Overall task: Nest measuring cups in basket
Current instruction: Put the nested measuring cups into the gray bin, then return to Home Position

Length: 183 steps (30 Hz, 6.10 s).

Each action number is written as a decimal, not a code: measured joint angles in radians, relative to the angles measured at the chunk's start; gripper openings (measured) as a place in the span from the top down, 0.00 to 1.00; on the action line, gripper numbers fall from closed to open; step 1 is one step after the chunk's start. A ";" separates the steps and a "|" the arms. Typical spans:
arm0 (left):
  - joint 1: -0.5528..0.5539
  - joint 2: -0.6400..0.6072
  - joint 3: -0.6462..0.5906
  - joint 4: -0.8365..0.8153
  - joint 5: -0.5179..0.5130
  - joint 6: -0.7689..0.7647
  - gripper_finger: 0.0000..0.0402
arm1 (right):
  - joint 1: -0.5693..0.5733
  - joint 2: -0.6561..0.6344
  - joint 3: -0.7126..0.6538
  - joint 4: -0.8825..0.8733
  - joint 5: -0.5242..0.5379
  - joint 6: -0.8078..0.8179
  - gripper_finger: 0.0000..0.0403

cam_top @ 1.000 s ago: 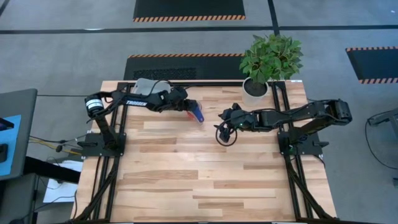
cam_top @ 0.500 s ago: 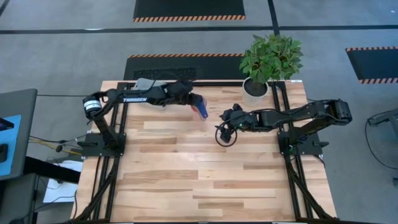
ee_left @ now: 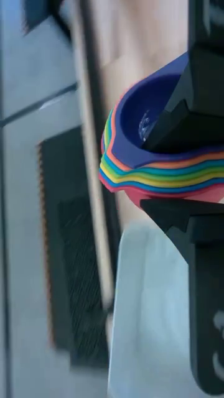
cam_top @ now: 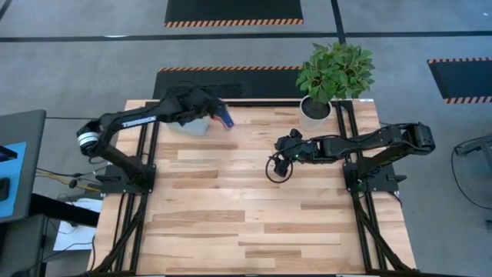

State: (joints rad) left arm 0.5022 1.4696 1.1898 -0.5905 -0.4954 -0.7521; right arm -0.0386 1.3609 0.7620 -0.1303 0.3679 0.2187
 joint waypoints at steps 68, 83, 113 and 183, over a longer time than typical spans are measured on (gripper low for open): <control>0.276 -0.357 -0.774 0.679 -0.080 -0.374 0.54 | -0.003 0.000 0.001 0.061 -0.001 -0.009 0.28; 0.011 -0.675 -0.775 0.595 -0.049 0.044 0.54 | 0.093 0.000 0.001 0.279 -0.027 -0.117 0.28; -0.725 -0.394 -0.852 1.340 0.032 0.669 0.62 | 0.365 -0.298 -0.228 0.638 0.045 -0.253 0.28; -0.378 -1.466 -1.182 0.646 0.377 0.735 1.00 | 0.334 -1.359 -0.753 0.273 0.029 -0.174 0.88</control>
State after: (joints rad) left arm 0.1238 0.0035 0.0074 0.0559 -0.1189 -0.0170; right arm 0.2952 0.0022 0.0086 0.1423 0.3968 0.0443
